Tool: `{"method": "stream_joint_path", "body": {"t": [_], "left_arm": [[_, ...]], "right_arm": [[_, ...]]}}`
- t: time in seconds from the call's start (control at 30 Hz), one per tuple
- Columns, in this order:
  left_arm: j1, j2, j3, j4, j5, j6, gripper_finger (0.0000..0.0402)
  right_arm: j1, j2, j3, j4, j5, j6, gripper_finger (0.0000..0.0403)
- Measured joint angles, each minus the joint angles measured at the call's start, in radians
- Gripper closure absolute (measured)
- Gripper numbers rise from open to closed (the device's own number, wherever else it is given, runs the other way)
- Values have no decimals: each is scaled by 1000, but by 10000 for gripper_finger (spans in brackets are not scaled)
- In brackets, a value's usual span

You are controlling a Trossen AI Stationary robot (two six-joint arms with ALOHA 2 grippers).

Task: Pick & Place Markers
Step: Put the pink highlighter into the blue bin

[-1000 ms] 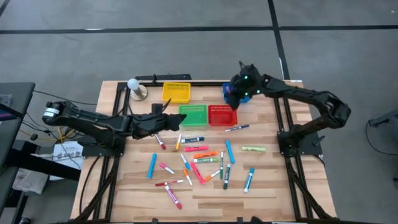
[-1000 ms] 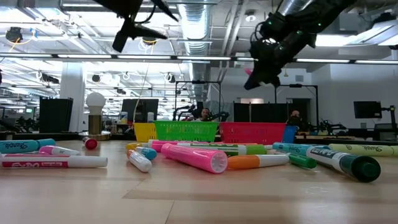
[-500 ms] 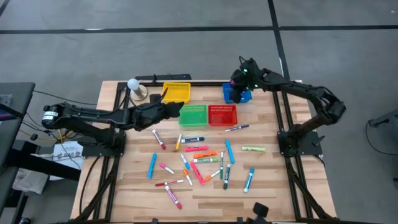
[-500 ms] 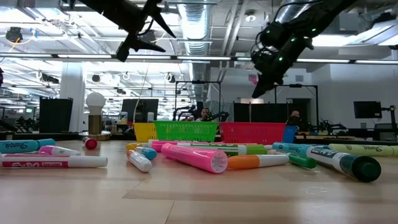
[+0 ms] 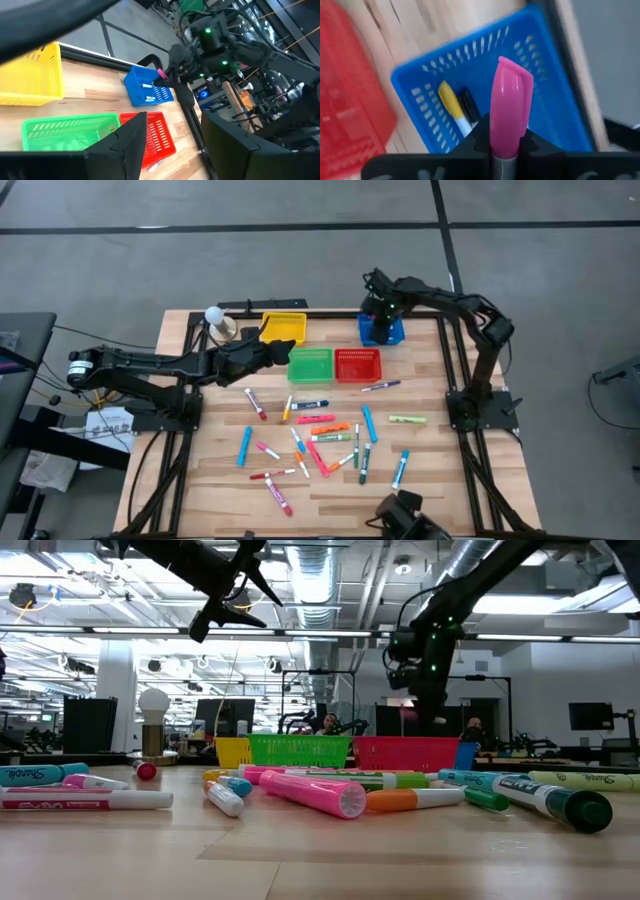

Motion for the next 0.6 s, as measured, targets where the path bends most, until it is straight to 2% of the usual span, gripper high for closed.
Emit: {"method": "stream_joint_path", "body": {"t": [0.2,0.47,0.6], "left_arm": [[10,0,0,0,-2,12,215],[20,0,1,0,0,16,216],[20,0,1,0,0,16,219]], "right_arm": [[-9,45,1,-14,18,-2,374],[-9,89,1,-7,27,-28,385],[-8,91,1,7,38,-21,349]]}}
